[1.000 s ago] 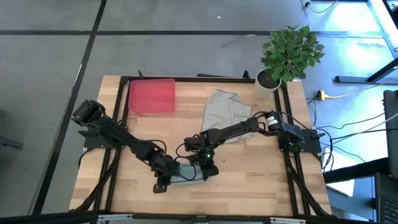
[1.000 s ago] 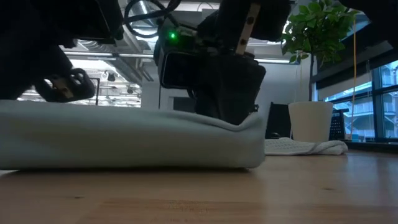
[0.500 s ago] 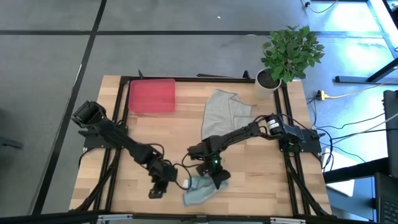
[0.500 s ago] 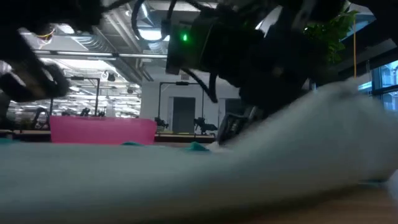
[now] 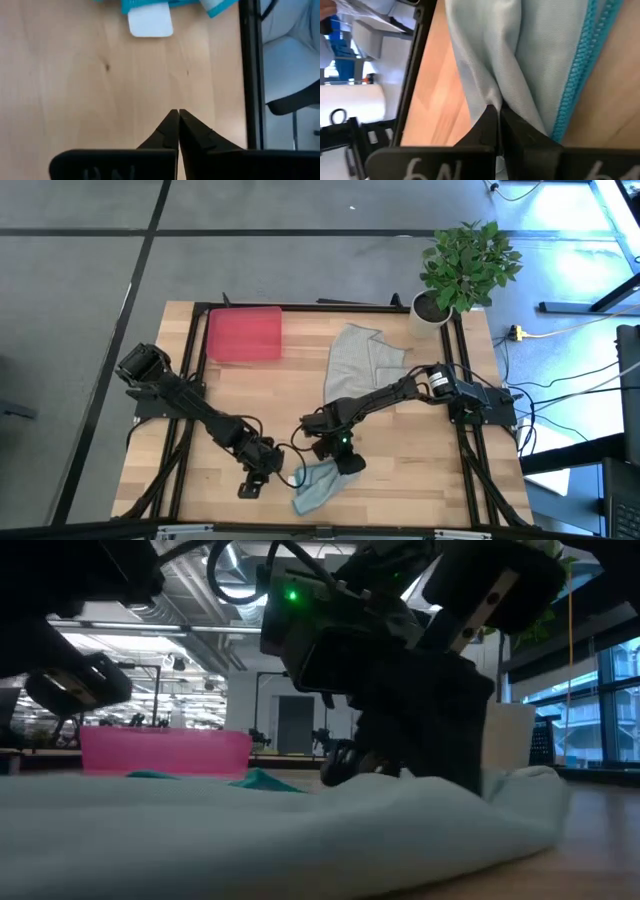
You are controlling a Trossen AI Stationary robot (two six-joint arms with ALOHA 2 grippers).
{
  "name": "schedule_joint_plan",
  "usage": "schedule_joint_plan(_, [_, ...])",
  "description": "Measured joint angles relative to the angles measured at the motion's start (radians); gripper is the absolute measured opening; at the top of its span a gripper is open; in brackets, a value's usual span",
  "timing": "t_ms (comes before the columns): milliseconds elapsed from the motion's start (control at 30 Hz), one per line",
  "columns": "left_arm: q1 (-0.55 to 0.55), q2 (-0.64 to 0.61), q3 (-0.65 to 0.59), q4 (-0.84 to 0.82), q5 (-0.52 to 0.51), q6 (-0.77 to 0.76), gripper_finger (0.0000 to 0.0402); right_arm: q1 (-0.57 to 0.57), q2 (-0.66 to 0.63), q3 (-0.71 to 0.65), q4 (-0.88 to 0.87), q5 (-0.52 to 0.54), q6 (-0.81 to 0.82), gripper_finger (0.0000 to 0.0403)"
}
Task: Roll microfiber towels into tight, uniform cylinder then place into a basket
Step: Roll the blue towel
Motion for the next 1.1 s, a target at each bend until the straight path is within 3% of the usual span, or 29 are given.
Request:
schedule_joint_plan(267, [-0.064, -0.105, 0.001, -0.088, -0.127, -0.054, 0.0, -0.027, -0.001, 0.002, 0.114, 0.042, 0.023, 0.001])
schedule_joint_plan(500, [-0.148, -0.215, 0.002, -0.201, -0.27, -0.173, 0.0, -0.072, -0.003, 0.02, 0.226, 0.168, 0.023, 0.001])
schedule_joint_plan(800, [-0.243, -0.216, 0.002, -0.24, -0.389, -0.343, 0.0, -0.11, -0.001, 0.058, 0.319, 0.358, -0.058, 0.001])
schedule_joint_plan(1100, [-0.28, -0.216, 0.002, -0.243, -0.443, -0.403, 0.0, -0.112, 0.0, 0.058, 0.347, 0.375, -0.058, 0.0067])
